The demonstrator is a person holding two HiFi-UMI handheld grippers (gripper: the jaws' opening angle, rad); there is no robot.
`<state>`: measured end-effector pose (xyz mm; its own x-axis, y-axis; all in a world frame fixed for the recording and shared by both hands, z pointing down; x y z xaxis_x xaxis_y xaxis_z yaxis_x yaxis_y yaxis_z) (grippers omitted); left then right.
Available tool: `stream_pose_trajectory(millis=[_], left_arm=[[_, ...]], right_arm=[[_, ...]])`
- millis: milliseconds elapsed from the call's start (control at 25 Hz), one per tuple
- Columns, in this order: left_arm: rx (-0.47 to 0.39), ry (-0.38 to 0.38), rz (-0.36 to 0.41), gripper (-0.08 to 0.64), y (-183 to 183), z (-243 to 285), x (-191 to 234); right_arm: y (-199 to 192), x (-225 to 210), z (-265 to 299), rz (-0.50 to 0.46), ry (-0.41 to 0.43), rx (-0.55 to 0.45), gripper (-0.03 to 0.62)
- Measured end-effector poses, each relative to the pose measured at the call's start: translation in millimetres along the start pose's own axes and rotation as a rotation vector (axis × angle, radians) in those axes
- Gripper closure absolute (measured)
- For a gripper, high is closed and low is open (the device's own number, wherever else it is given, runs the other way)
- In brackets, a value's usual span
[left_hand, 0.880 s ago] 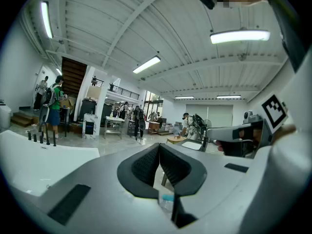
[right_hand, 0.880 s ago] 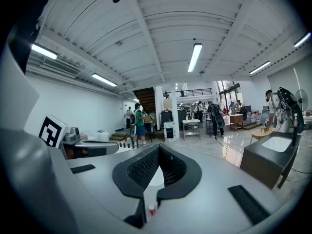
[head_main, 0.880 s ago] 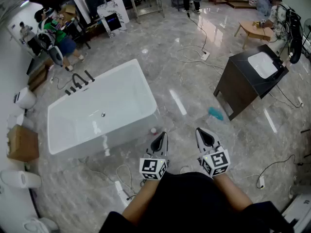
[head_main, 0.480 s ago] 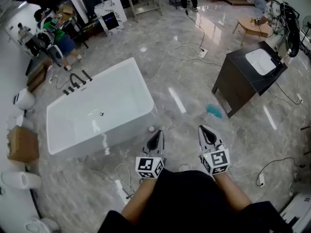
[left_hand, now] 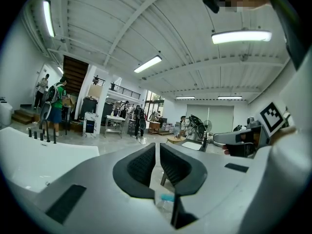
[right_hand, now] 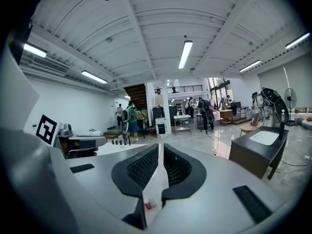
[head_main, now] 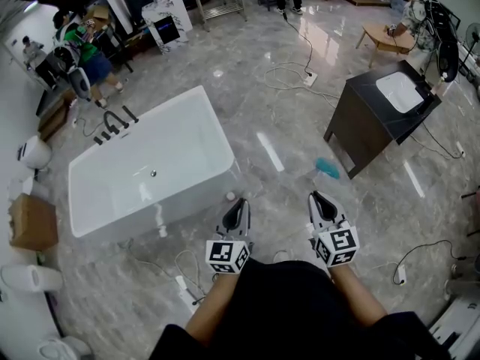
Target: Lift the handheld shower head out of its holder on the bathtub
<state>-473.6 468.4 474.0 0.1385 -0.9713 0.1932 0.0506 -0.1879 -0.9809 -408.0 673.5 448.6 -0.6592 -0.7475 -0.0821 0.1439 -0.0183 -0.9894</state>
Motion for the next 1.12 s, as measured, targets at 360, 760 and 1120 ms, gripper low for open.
stream_pose_trajectory(millis=[360,760,1120], left_arm=[[-0.005,0.069,0.007,0.269,-5,-5,14],[0.004,0.073,-0.011,0.265,-8,-1,10],[0.040,0.101,-0.016,0.264,-21,5,32]], right_arm=[[-19,-11,-4,0.044,-0.008,0.059,0.359],[-19,-15,-2,0.051,0.018,0.060,0.359],[-40,-11,9,0.079,0.016,0.086,0.360]])
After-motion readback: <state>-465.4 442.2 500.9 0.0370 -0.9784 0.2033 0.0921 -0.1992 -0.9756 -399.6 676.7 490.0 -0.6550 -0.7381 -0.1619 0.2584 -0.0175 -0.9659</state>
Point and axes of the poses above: the fingertips, and each gripper's own axes: z forward along the fingers, x to its left, y out of its top, the point moved 3 cm from there along -z, backward along the fingers, and after that the axes turned 6 degrees about -x, right-handed, at the moved point
